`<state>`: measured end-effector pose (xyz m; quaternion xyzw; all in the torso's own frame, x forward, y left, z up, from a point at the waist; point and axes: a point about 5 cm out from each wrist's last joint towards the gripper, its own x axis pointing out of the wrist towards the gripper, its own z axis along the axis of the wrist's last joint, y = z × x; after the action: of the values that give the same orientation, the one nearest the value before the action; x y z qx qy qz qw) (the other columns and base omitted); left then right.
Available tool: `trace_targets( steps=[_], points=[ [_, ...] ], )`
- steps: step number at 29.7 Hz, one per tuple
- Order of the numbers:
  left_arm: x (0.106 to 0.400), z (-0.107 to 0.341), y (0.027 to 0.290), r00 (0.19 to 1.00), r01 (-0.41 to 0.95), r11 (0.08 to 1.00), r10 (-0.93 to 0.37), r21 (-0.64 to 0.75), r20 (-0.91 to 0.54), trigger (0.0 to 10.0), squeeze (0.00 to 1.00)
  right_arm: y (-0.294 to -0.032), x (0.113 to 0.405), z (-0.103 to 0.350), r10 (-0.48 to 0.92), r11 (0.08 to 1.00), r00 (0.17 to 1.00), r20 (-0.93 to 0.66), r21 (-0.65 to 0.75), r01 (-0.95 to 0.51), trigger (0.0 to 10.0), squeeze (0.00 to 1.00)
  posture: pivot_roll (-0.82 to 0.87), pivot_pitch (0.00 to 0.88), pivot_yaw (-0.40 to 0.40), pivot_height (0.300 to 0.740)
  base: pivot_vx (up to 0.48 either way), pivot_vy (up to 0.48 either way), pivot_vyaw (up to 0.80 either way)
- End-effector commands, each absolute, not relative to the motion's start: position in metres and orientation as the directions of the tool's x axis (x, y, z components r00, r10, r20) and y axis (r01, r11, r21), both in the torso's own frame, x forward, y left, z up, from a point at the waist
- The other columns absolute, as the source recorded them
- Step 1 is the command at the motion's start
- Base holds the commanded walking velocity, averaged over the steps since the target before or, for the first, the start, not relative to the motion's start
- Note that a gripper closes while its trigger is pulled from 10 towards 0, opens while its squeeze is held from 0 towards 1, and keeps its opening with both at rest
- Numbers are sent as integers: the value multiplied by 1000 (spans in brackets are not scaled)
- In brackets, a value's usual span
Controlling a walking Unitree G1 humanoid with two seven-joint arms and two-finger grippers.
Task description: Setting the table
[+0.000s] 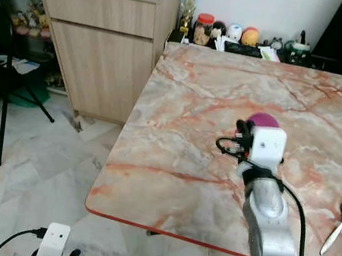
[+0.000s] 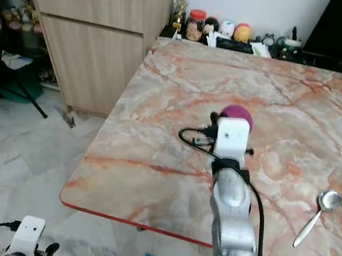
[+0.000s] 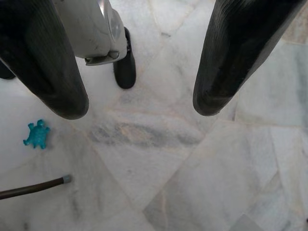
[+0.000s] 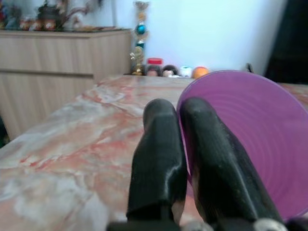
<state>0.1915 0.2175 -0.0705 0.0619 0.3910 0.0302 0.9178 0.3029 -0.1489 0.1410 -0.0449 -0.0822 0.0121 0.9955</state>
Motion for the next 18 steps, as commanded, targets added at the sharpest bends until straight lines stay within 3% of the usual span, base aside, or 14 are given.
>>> trace_targets(
  steps=[1,8,18],
  points=[
    [188,-72,219,680,-14,991,109,136,-725,10000,0,-149,296,153,12,994,966,258,-108,17,10000,0,74,12,7,740,0,0,0],
    [192,-70,217,691,-7,991,100,131,-716,10000,0,-155,290,157,-29,994,949,313,-88,59,10000,0,69,7,9,740,0,0,0],
    [194,-70,216,696,-2,991,96,132,-712,10000,0,-149,299,171,-21,995,930,368,-83,55,10000,0,76,6,7,740,0,-394,0]
  ],
)
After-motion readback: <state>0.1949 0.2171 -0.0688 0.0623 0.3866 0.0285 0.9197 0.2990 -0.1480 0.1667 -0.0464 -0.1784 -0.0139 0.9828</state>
